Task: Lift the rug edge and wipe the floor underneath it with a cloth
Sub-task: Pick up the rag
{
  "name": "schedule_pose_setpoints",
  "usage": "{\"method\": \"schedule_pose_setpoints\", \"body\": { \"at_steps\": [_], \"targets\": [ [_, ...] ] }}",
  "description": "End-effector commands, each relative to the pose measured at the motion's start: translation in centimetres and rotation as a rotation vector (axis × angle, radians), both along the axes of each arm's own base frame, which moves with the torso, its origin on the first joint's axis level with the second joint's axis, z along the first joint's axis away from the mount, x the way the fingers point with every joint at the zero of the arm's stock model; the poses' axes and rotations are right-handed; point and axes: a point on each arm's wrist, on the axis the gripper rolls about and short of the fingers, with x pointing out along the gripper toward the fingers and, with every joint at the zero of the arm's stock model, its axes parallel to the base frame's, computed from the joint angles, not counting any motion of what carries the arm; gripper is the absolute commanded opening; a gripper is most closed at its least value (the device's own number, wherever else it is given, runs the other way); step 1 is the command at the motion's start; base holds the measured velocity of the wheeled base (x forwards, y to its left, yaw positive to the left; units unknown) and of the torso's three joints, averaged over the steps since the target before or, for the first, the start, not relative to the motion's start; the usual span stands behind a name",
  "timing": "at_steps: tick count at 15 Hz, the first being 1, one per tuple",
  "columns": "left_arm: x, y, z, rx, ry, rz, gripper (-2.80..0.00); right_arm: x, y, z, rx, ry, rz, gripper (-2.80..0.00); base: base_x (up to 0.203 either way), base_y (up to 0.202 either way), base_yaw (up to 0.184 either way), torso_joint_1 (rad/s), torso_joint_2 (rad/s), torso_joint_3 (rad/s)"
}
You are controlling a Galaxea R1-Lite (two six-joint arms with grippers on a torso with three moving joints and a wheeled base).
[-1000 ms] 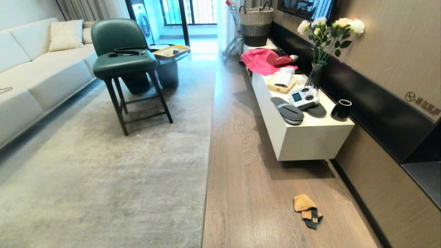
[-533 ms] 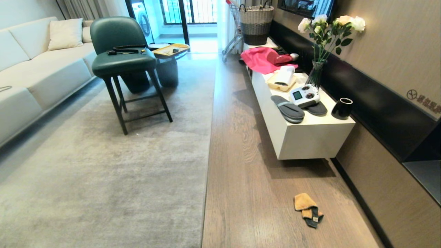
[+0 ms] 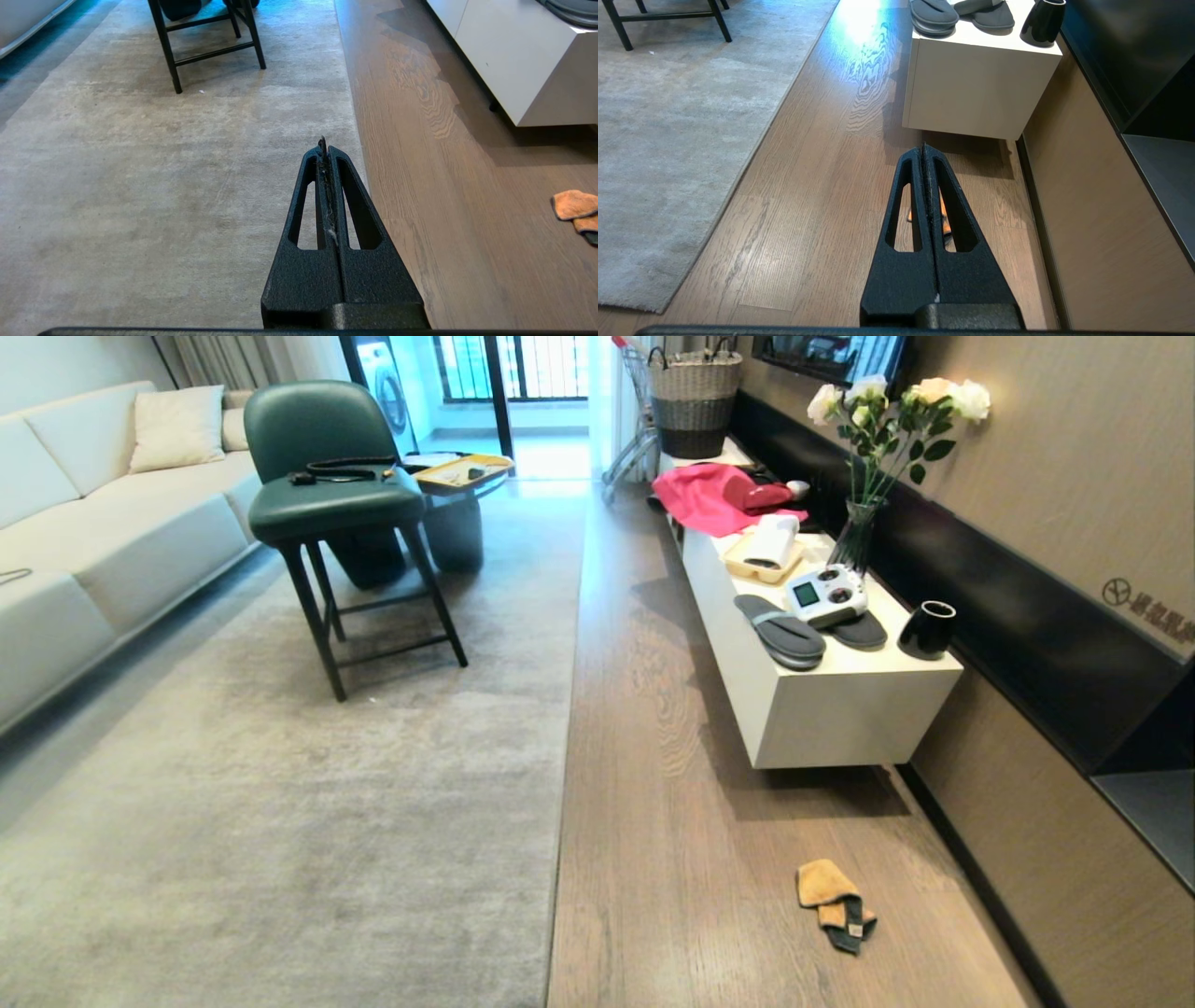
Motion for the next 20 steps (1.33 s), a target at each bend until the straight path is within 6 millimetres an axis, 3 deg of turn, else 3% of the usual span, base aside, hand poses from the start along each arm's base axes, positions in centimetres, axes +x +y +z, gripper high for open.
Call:
{"method": "schedule_pose_setpoints", "body": {
  "at_steps": [1,20],
  "targets": [
    [0.00,0.00,0.00,0.000,0.000,0.001,-2.80,0.01,0.00,0.00,-0.002,0.001,0.001,-2.80,0.000,0.000,0.000,0.000,0.00,0.000],
    [0.00,0.01,-0.01,-0.001,0.001,0.001,-2.80,0.01,0.00,0.01,-0.001,0.000,0.001,-2.80,0.000,0.000,0.000,0.000,0.00,0.000]
  ]
}}
